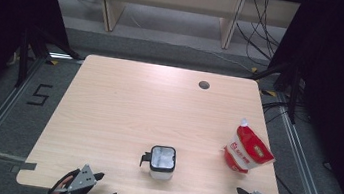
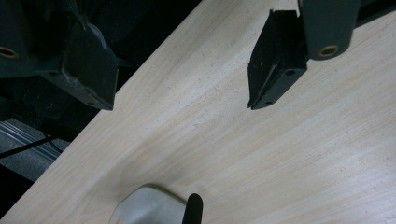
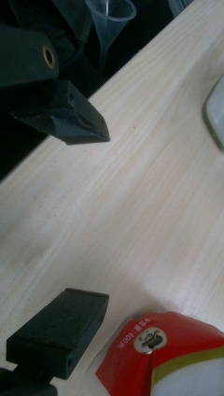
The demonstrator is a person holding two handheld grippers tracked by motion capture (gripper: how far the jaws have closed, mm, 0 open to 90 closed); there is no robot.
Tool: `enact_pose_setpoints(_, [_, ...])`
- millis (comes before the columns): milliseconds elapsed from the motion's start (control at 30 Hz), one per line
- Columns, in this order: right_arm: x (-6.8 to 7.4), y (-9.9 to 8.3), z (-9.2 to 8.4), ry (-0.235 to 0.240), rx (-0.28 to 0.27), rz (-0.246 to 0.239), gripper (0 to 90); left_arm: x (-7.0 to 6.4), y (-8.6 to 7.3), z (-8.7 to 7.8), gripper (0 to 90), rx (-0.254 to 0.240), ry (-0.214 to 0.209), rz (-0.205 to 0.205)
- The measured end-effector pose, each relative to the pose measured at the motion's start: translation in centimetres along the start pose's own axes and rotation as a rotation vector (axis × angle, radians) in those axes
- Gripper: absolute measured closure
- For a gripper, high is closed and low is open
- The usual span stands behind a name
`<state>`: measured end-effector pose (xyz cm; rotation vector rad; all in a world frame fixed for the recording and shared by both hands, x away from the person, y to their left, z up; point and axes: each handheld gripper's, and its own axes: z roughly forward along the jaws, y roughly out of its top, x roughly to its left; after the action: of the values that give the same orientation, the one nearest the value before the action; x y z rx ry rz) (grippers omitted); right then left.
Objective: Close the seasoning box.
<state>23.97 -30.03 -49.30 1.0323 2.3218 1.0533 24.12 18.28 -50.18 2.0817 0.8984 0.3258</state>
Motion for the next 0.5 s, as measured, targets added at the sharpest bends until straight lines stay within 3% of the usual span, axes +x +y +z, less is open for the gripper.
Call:
enact_pose_setpoints(67, [0.02,-0.01,0.07,-0.006,0.009,-0.010,18.8,-0.12,-0.09,0.01,23.4,0.016,-0.005,-0.006])
enact_pose_setpoints(133, [0.13,-0.05,0.17,-0.004,0.018,-0.014,18.8,-0.01,-0.02,0.00,23.4,0.027,0.002,0.030])
enact_pose_setpoints(233, [0.26,-0.07,0.36,0.008,0.034,-0.031,18.6,-0.23,-0.08,0.08,23.3,0.028,-0.010,-0.001])
enact_pose_setpoints(500, [0.35,-0.14,0.57,0.015,0.060,-0.040,18.2,-0.29,-0.16,0.37,22.6,0.032,-0.008,0.005])
